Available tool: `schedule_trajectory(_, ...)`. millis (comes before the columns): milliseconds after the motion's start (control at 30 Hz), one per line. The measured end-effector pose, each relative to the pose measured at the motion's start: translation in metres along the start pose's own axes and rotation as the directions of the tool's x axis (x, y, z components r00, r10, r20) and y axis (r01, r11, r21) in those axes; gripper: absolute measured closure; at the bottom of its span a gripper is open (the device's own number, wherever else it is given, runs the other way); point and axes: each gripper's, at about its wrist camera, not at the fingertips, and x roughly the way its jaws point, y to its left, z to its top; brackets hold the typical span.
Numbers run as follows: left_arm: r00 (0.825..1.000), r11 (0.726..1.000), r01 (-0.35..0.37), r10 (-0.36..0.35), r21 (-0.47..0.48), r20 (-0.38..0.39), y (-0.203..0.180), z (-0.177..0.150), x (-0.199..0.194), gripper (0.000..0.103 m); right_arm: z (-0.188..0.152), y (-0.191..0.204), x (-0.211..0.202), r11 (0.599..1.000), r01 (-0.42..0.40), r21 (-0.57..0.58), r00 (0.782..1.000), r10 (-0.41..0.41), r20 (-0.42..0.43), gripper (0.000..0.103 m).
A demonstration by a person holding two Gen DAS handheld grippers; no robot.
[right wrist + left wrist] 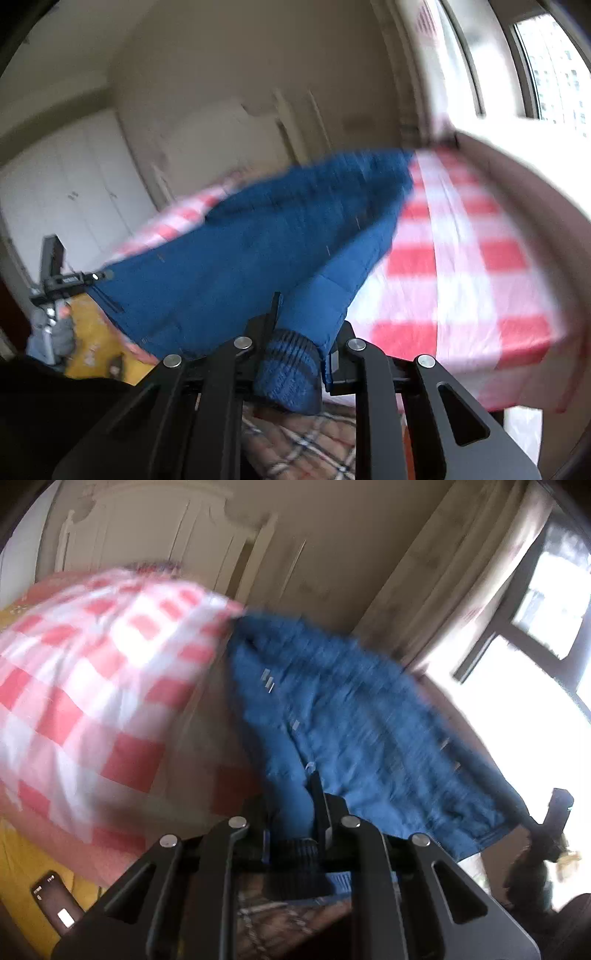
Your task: Fold large clothes
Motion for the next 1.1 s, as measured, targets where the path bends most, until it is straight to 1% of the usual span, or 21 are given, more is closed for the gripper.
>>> schedule_trajectory(67, 0.995, 0.998, 0.064, -0.064, -0.006, 0.077, -0.009, 0.007, -0.043, 0.087, 0.022, 0.020, -0.032, 0.998, -0.046, -0.035, 0.995, 0.049, 0.092, 0.085)
schedule_trajectory(133, 0.981, 0.993, 0.119, -0.117, -0.006, 0.154, -0.014, 0.017, -0.076, 0.087, 0.041, 0.034, -0.053, 0.995, -0.068, -0.073, 0.983, 0.079, 0.167, 0.085)
schedule_trajectory(167, 0.968, 0.988, 0.155, -0.150, -0.012, 0.199, -0.015, 0.025, -0.092, 0.087, 0.056, 0.043, -0.063, 0.992, -0.076, -0.096, 0.972, 0.096, 0.214, 0.085)
schedule_trajectory(267, 0.940, 0.976, 0.215, -0.202, -0.019, 0.275, -0.017, 0.058, -0.110, 0.085, 0.091, 0.051, -0.062, 0.988, -0.073, -0.137, 0.961, 0.106, 0.254, 0.085)
schedule_trajectory(333, 0.940, 0.978, 0.209, -0.194, -0.024, 0.280, -0.022, 0.092, -0.100, 0.083, 0.125, 0.046, -0.035, 0.988, -0.042, -0.149, 0.968, 0.078, 0.240, 0.085)
schedule_trajectory(367, 0.944, 0.978, 0.206, -0.188, -0.038, 0.270, -0.023, 0.108, -0.090, 0.083, 0.136, 0.040, -0.024, 0.989, -0.037, -0.140, 0.972, 0.068, 0.226, 0.085)
schedule_trajectory(433, 0.959, 0.975, 0.202, -0.177, -0.095, 0.222, -0.019, 0.152, -0.053, 0.081, 0.167, 0.017, 0.022, 0.995, 0.016, -0.101, 0.983, 0.002, 0.183, 0.085)
schedule_trajectory(467, 0.966, 0.976, 0.184, -0.157, -0.120, 0.206, -0.017, 0.169, -0.032, 0.078, 0.176, 0.007, 0.039, 0.996, 0.032, -0.078, 0.987, -0.019, 0.161, 0.085)
schedule_trajectory(533, 0.981, 0.972, 0.140, -0.109, -0.190, 0.162, -0.009, 0.200, 0.023, 0.074, 0.190, -0.028, 0.092, 0.997, 0.079, 0.023, 0.993, -0.080, 0.091, 0.085)
schedule_trajectory(567, 0.988, 0.971, 0.106, -0.080, -0.213, 0.131, -0.003, 0.212, 0.055, 0.072, 0.192, -0.046, 0.119, 0.994, 0.090, 0.068, 0.995, -0.093, 0.037, 0.083)
schedule_trajectory(600, 0.994, 0.971, 0.069, -0.046, -0.230, 0.102, 0.004, 0.223, 0.085, 0.070, 0.191, -0.069, 0.150, 0.988, 0.094, 0.123, 0.995, -0.090, -0.036, 0.079)
schedule_trajectory(633, 0.999, 0.965, 0.022, -0.009, -0.262, 0.051, 0.016, 0.228, 0.123, 0.061, 0.186, -0.090, 0.175, 0.979, 0.092, 0.184, 0.993, -0.077, -0.091, 0.075)
schedule_trajectory(667, 0.999, 0.960, -0.024, 0.030, -0.279, 0.018, 0.024, 0.230, 0.145, 0.042, 0.178, -0.119, 0.202, 0.957, 0.078, 0.280, 0.989, -0.039, -0.144, 0.052)
schedule_trajectory(700, 0.993, 0.945, -0.110, 0.115, -0.309, -0.004, 0.039, 0.232, 0.173, 0.033, 0.171, -0.135, 0.214, 0.939, 0.062, 0.338, 0.986, -0.006, -0.164, 0.027)
schedule_trajectory(733, 0.989, 0.933, -0.142, 0.149, -0.332, -0.005, 0.052, 0.229, 0.188, 0.033, 0.163, -0.153, 0.224, 0.919, 0.036, 0.393, 0.987, 0.030, -0.160, 0.019)
schedule_trajectory(767, 0.988, 0.922, -0.150, 0.154, -0.356, -0.017, 0.066, 0.227, 0.199, 0.033, 0.160, -0.164, 0.227, 0.913, 0.021, 0.408, 0.989, 0.042, -0.145, 0.017)
schedule_trajectory(833, 0.989, 0.907, -0.144, 0.144, -0.396, -0.031, 0.090, 0.223, 0.212, 0.033, 0.162, -0.175, 0.230, 0.924, 0.048, 0.379, 0.990, 0.008, -0.144, 0.017)
schedule_trajectory(867, 0.988, 0.910, -0.153, 0.150, -0.385, -0.039, 0.097, 0.223, 0.217, 0.030, 0.164, -0.179, 0.229, 0.934, 0.074, 0.349, 0.988, -0.022, -0.152, 0.017)
schedule_trajectory(967, 0.980, 0.944, -0.198, 0.183, -0.265, -0.079, 0.103, 0.223, 0.233, 0.029, 0.168, -0.188, 0.234, 0.957, 0.158, 0.244, 0.973, -0.108, -0.206, 0.017)
schedule_trajectory(1033, 0.980, 0.969, -0.170, 0.146, -0.182, -0.138, 0.101, 0.223, 0.248, 0.026, 0.164, -0.189, 0.235, 0.967, 0.160, 0.198, 0.965, -0.111, -0.237, 0.017)
schedule_trajectory(1100, 0.974, 0.985, -0.134, 0.111, -0.106, -0.195, 0.093, 0.222, 0.263, 0.023, 0.160, -0.188, 0.244, 0.975, 0.162, 0.155, 0.955, -0.115, -0.272, 0.017)
